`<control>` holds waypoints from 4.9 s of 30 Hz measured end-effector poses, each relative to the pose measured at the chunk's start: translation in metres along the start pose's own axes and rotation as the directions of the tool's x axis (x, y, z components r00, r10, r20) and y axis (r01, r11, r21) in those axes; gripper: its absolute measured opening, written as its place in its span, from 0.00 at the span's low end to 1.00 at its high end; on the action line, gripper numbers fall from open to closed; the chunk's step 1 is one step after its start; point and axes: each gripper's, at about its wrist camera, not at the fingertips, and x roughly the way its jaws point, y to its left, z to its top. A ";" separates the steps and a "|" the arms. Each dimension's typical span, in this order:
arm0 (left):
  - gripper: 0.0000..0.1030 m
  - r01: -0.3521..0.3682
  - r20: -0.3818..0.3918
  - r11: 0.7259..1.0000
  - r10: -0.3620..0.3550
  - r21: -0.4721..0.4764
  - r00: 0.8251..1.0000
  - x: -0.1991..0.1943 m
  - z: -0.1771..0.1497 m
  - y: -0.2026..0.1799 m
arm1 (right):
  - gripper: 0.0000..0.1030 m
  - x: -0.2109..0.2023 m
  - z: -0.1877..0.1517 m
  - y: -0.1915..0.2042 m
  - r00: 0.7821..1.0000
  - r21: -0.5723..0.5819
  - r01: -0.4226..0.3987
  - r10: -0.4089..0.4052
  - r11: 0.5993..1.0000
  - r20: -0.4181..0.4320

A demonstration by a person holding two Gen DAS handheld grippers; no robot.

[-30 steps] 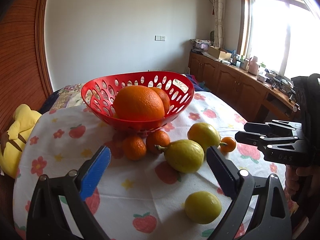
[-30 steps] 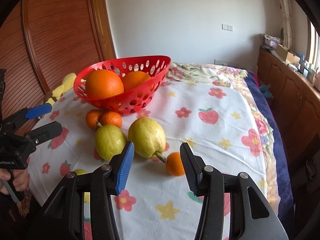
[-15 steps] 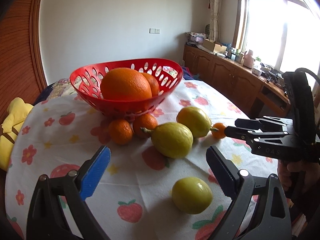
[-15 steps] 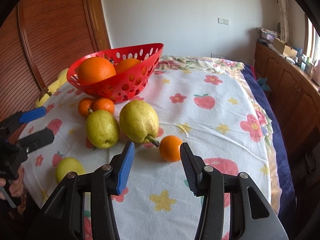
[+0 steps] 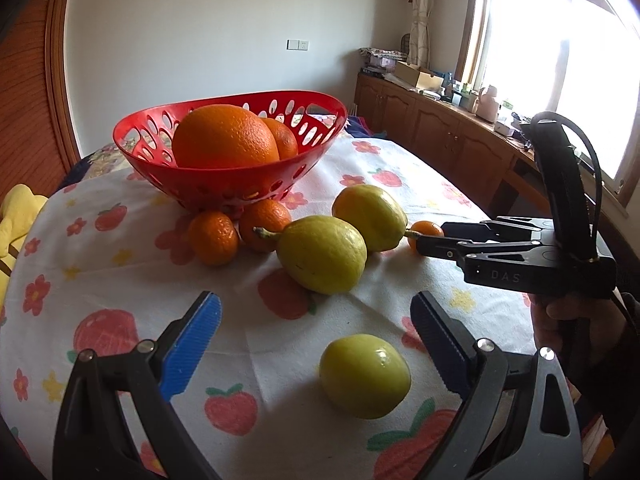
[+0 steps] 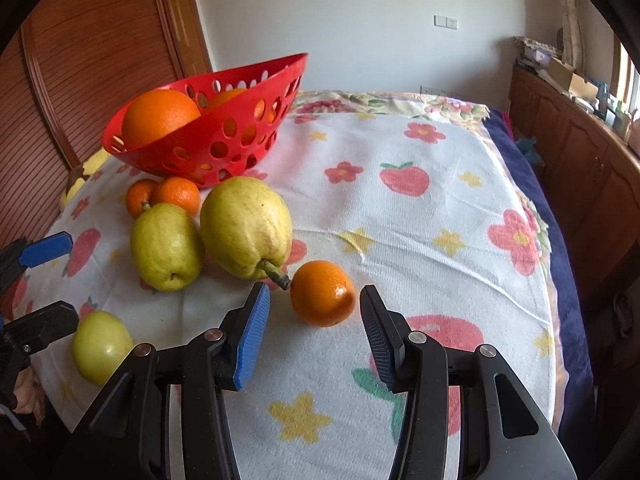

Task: Organize fruits
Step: 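Move the left tool over a yellow lemon while the right tool approaches a tangerine, then close the left tool on the lemon while the right tool grasps the tangerine, then lift the lemon and tangerine and carry both over the red basket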

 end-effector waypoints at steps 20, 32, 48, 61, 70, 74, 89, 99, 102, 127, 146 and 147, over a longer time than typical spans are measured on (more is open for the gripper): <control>0.88 0.004 -0.050 1.000 -0.004 -0.009 0.999 0.008 -0.009 0.000 | 0.34 -0.003 -0.016 -0.009 0.999 0.012 -0.014 0.015 1.000 -0.034; 0.77 0.017 -0.097 1.000 -0.016 0.011 0.995 0.013 -0.017 -0.005 | 0.35 -0.022 -0.028 0.002 0.999 0.036 -0.040 0.041 0.999 -0.012; 0.73 0.071 -0.132 0.997 -0.069 0.006 0.989 0.017 -0.026 -0.013 | 0.35 -0.013 -0.040 0.004 0.998 0.050 -0.065 0.065 0.997 -0.009; 0.48 0.136 -0.146 0.991 -0.134 0.007 0.980 0.016 -0.027 -0.023 | 0.35 -0.014 -0.040 0.005 0.998 0.047 -0.067 0.067 0.997 -0.009; 0.48 0.121 -0.128 0.993 -0.120 0.000 0.984 0.008 -0.015 -0.012 | 0.35 -0.015 -0.036 0.003 0.996 0.051 -0.090 0.091 0.995 -0.004; 0.48 0.124 -0.098 0.992 -0.123 0.003 0.987 -0.002 -0.003 -0.006 | 0.35 -0.021 -0.027 0.004 0.996 0.037 -0.085 0.085 0.996 0.007; 0.48 0.090 0.043 0.995 -0.092 0.051 0.995 -0.034 0.060 0.024 | 0.35 -0.040 0.023 0.012 0.992 -0.027 -0.094 0.096 0.995 0.085; 0.48 0.024 0.120 0.998 -0.031 0.060 0.992 -0.041 0.095 0.054 | 0.35 -0.039 0.064 0.028 0.985 -0.098 -0.102 0.114 0.990 0.128; 0.48 0.004 0.138 0.999 -0.011 0.053 0.990 -0.040 0.105 0.066 | 0.35 -0.037 0.077 0.033 0.983 -0.120 -0.105 0.121 0.987 0.140; 0.48 -0.066 0.141 0.998 0.066 -0.005 0.988 0.015 0.151 0.125 | 0.35 0.023 0.128 0.063 0.979 -0.185 -0.150 0.172 0.971 0.113; 0.48 -0.098 0.043 0.995 0.099 -0.012 0.994 0.051 0.155 0.133 | 0.35 0.032 0.122 0.073 0.980 -0.178 -0.151 0.171 0.972 0.103; 0.48 -0.100 0.041 0.995 0.101 -0.012 0.994 0.052 0.155 0.133 | 0.36 0.032 0.121 0.073 0.979 -0.174 -0.153 0.173 0.973 0.105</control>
